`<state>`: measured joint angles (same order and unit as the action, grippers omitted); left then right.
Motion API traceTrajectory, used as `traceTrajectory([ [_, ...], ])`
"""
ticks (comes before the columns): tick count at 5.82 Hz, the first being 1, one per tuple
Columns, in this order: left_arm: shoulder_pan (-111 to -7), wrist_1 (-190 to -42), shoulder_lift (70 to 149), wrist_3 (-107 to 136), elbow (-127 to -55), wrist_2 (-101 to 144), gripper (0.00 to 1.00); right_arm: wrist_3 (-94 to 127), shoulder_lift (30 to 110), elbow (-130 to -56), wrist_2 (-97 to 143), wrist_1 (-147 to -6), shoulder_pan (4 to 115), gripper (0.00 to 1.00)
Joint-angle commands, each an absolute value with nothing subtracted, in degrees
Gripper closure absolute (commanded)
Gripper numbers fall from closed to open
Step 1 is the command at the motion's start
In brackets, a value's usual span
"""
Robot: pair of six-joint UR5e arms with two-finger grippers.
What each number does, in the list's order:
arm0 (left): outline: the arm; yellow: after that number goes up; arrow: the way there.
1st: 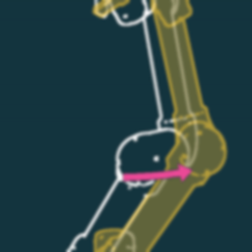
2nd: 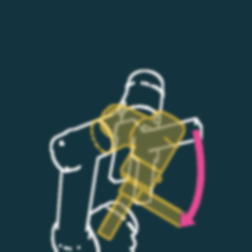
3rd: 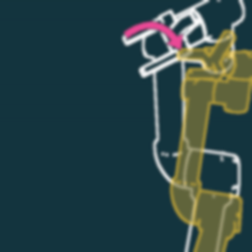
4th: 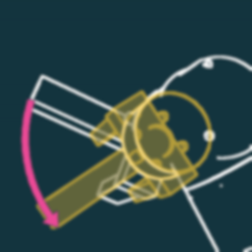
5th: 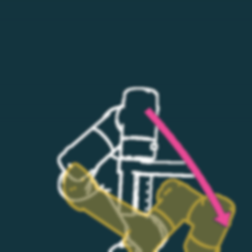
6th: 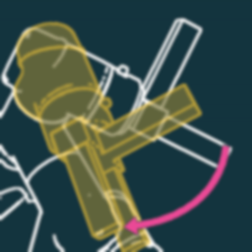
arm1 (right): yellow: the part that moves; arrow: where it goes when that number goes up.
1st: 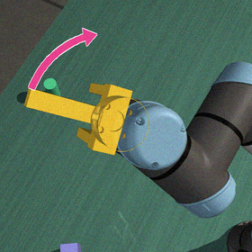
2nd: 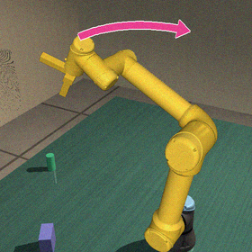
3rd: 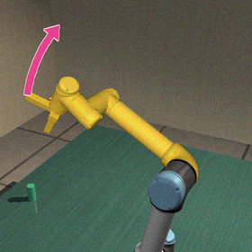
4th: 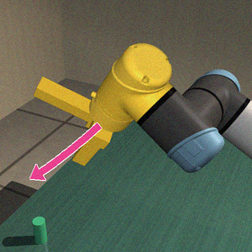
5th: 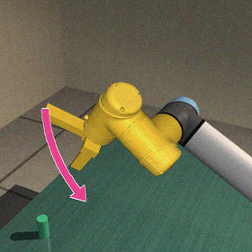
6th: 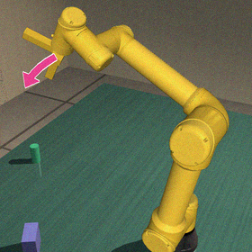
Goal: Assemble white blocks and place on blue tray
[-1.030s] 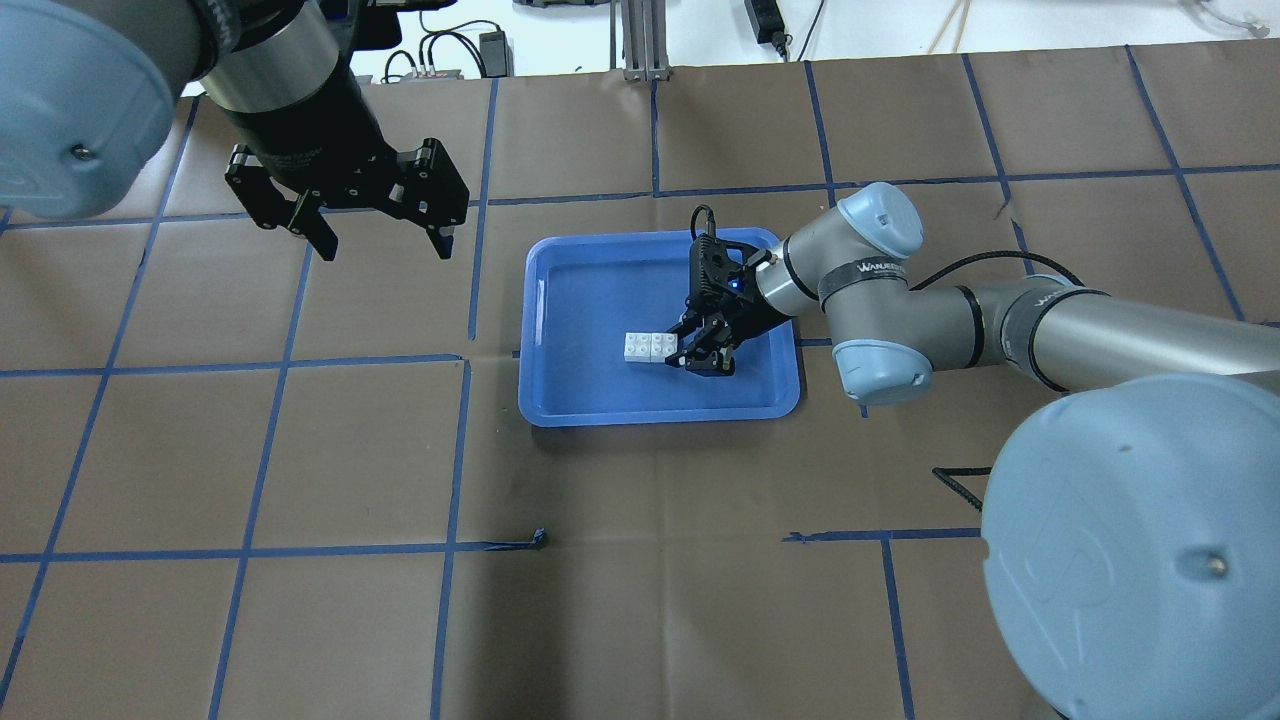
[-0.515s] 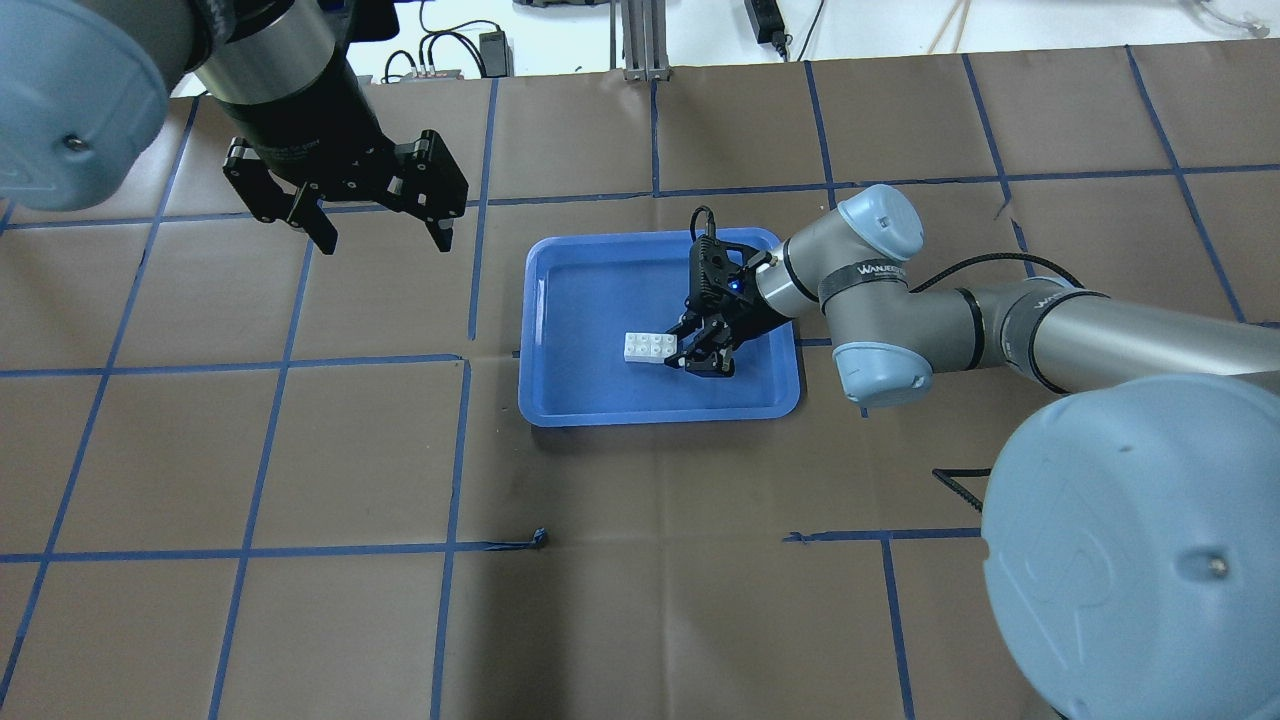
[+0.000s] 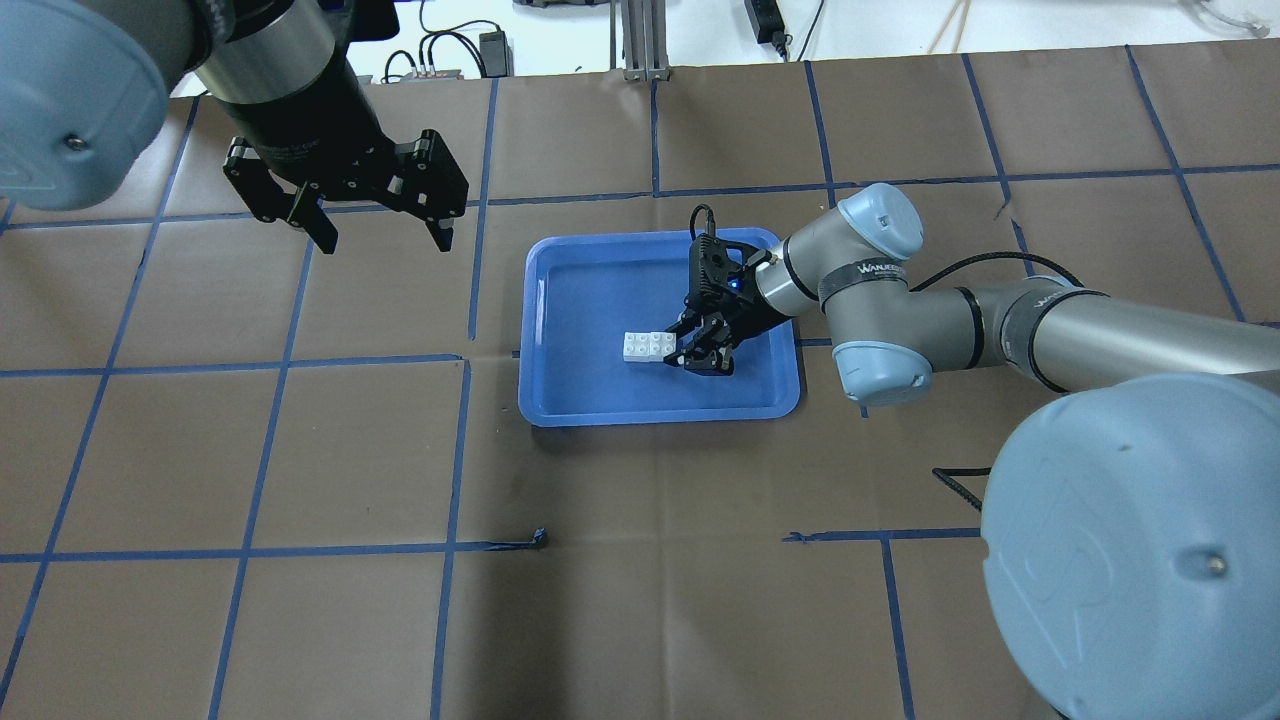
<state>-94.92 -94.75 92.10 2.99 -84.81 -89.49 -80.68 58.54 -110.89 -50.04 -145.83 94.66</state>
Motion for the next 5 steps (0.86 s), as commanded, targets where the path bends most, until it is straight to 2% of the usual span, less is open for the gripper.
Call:
traceTrajectory([
  [1,-94.9,-94.7,92.1,3.0,-84.7,-89.5,0.01,-80.6,58.4,-110.9,-49.9,-145.8,94.7,0.53],
  [4,-94.9,-94.7,92.0,3.0,-84.8,-89.6,0.01,-80.4,58.5,-110.9,-49.9,-145.8,94.7,0.48],
  [5,-94.9,-94.7,92.0,3.0,-84.8,-89.6,0.01,-77.9,58.7,-110.6,-49.9,-145.6,94.7,0.07],
])
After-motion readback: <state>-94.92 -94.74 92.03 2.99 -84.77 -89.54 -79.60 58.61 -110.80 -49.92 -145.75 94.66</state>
